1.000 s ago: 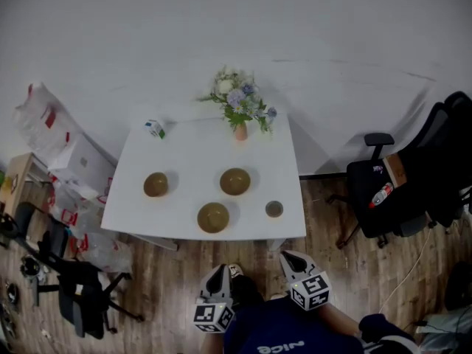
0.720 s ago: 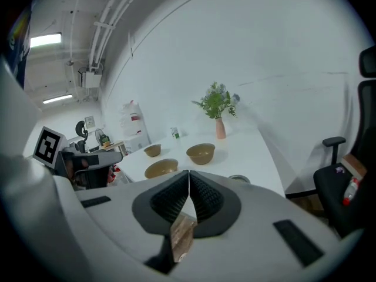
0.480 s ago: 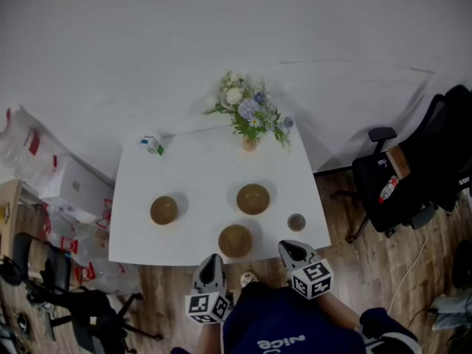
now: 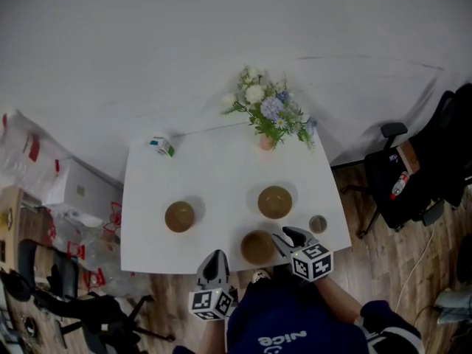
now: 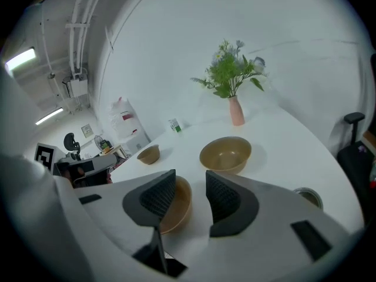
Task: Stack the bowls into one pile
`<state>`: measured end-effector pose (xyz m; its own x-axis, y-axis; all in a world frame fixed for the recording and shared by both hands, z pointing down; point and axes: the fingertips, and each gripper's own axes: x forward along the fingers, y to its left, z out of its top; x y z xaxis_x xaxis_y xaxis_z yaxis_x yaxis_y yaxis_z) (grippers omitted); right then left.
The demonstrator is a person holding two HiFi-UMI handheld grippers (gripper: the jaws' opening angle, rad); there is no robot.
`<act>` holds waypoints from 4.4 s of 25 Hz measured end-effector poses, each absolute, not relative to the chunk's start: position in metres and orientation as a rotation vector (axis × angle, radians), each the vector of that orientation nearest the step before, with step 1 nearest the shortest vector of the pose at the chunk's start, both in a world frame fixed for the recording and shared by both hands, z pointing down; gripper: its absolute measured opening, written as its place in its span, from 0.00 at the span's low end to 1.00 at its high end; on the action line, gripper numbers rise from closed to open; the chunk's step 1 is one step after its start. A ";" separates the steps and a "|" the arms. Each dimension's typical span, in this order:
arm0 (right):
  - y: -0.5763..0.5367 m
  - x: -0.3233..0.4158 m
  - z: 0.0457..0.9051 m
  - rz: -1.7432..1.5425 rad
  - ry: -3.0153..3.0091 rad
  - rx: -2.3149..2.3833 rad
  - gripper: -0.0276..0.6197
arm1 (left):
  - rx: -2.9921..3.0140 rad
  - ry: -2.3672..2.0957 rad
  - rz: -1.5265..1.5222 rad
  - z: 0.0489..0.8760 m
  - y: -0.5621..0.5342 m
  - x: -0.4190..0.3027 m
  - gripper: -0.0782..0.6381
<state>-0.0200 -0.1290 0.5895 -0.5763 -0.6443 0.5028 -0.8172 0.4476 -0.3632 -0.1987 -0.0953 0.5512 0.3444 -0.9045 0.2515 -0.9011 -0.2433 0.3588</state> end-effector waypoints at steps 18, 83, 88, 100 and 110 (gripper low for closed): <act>-0.166 -0.064 0.640 1.066 -2.223 0.965 0.37 | 2.032 -1.698 -0.005 0.560 -0.111 -0.227 0.14; -0.243 0.010 0.559 0.947 -2.473 1.271 0.09 | 2.043 -1.687 0.049 0.566 -0.125 -0.195 0.14; -0.252 0.020 0.566 0.955 -2.438 1.314 0.09 | 2.041 -1.674 0.055 0.568 -0.127 -0.191 0.14; -0.268 0.041 0.589 0.968 -2.346 1.403 0.09 | 2.052 -1.670 0.077 0.571 -0.129 -0.186 0.14; -0.269 0.039 0.603 0.973 -2.316 1.395 0.09 | 2.046 -1.665 0.097 0.573 -0.130 -0.184 0.14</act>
